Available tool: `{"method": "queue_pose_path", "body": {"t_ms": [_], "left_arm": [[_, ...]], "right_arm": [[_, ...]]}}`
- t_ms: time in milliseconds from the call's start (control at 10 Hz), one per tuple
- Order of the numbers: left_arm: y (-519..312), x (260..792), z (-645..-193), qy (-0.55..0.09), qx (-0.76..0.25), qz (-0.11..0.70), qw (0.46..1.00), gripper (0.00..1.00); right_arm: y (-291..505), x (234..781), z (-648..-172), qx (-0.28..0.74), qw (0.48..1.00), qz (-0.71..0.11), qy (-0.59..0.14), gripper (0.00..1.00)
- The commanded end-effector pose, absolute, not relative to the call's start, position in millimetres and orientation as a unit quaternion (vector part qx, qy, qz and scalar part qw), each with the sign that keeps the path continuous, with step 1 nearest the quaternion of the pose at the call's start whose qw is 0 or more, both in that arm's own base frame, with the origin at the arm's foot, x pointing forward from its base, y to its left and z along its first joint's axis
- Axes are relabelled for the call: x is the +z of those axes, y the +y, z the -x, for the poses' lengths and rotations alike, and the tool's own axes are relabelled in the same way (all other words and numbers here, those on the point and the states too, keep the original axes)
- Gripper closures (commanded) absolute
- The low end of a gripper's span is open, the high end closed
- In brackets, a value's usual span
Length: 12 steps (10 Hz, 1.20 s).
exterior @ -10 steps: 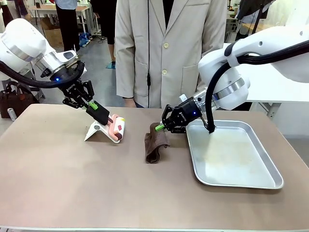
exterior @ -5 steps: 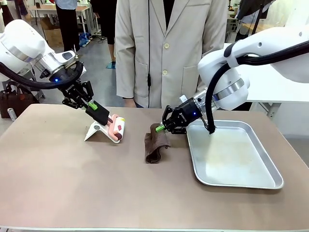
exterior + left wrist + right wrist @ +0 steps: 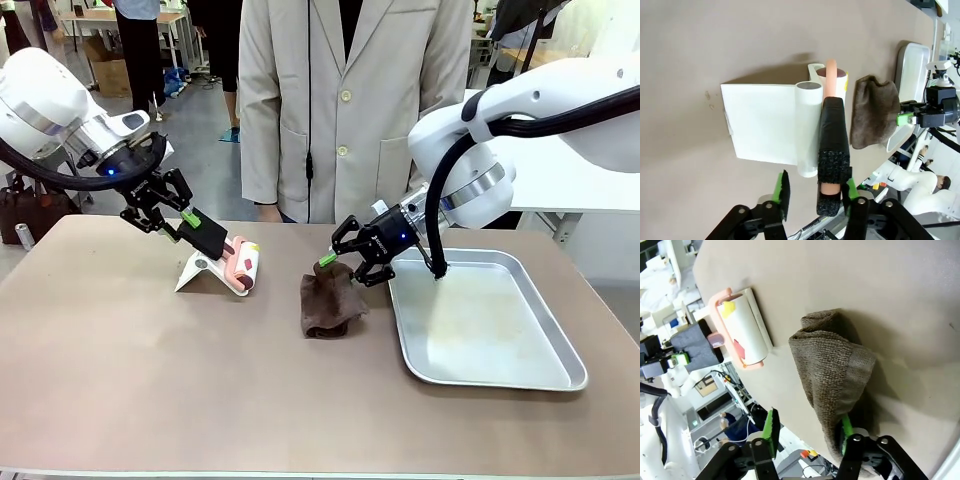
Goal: Clean the surface of the table.
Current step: Return the Lint Roller and towel to their original positions.
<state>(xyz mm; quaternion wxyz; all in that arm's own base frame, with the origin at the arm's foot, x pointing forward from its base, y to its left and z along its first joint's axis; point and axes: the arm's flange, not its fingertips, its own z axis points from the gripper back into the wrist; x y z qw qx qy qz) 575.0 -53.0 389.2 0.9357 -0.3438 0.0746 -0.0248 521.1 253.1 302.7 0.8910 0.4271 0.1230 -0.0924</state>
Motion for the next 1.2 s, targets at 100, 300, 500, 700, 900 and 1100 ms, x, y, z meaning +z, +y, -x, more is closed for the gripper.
{"method": "queue_pose_path", "body": {"t_ms": [100, 300, 500, 700, 900, 1100], "left_arm": [[-50, 394, -564, 0.051, -0.031, 0.354, 0.933, 0.00], [-49, 399, -559, 0.034, -0.039, 0.371, 0.927, 0.00], [-48, 408, -546, 0.006, -0.061, 0.399, 0.915, 0.00], [-45, 419, -531, -0.011, -0.084, 0.419, 0.904, 0.00], [-40, 430, -510, -0.032, -0.100, 0.429, 0.897, 0.00], [-28, 441, -488, -0.059, -0.103, 0.440, 0.890, 0.00]], "right_arm": [[254, 307, -530, -0.101, 0.904, -0.396, 0.129, 0.00], [256, 317, -527, -0.076, 0.927, -0.348, 0.117, 0.00], [262, 331, -527, -0.058, 0.951, -0.288, 0.101, 0.00], [266, 350, -524, -0.040, 0.967, -0.244, 0.068, 0.00], [265, 371, -520, -0.029, 0.974, -0.221, 0.042, 0.00], [249, 394, -513, -0.032, 0.970, -0.238, 0.024, 0.00]]}}
